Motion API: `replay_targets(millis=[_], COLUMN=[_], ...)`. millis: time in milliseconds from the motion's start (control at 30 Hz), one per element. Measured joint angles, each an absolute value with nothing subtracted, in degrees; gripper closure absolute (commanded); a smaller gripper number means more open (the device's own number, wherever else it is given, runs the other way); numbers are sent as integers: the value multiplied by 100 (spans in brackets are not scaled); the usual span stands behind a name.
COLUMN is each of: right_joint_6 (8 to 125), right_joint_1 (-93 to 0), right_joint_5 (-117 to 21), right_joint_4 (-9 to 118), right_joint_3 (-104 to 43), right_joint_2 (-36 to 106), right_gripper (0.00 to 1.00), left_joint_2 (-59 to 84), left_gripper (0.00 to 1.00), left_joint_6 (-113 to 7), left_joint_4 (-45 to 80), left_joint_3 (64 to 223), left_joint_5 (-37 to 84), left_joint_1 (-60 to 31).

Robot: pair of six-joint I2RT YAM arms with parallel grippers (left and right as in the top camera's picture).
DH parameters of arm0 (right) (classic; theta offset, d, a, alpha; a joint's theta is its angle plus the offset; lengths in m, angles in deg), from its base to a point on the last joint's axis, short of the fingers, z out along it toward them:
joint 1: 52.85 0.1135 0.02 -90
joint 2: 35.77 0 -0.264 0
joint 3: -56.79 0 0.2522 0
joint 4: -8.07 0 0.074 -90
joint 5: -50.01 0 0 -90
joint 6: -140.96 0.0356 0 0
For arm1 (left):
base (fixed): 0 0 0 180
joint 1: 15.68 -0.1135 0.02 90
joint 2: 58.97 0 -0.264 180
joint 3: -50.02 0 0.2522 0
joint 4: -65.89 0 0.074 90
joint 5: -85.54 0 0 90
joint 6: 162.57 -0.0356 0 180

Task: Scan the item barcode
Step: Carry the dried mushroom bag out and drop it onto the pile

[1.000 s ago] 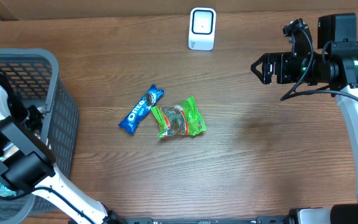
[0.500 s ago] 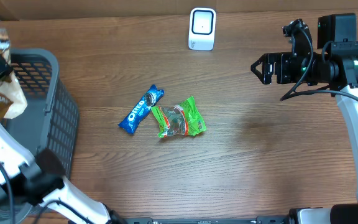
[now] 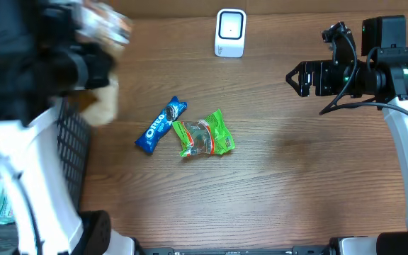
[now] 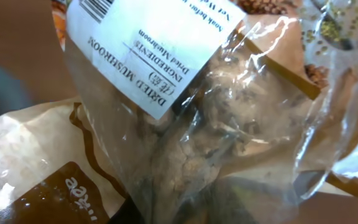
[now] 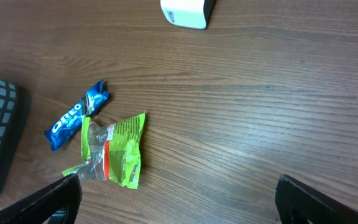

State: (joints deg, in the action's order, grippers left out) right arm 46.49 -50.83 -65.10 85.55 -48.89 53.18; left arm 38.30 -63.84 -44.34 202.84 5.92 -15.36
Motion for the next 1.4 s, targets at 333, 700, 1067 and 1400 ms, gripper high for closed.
replay_targets(millis=[333, 700, 1067, 1400], right_joint_6=[4651, 4647, 4647, 4647], right_joint_1=[-5083, -5083, -5083, -5083], right_joint_5=[-6512, -6507, -6507, -6507], right_joint_4=[8562, 8566, 8573, 8651], right_joint_3=[-4889, -4889, -4889, -4889], right_joint_2=[5318, 5318, 5318, 5318], right_gripper=[0, 0, 0, 0], left_joint_2=[4941, 6705, 6792, 5339], left_gripper=[81, 32, 20, 0], left_joint_6=[-5789, -5842, -6362, -6491], left_joint_4=[-2856, -2602, -4289, -4436], left_joint_3=[17017, 16464, 18936, 21215], left_joint_5=[178, 336, 471, 198], left_joint_1=[416, 912, 896, 107])
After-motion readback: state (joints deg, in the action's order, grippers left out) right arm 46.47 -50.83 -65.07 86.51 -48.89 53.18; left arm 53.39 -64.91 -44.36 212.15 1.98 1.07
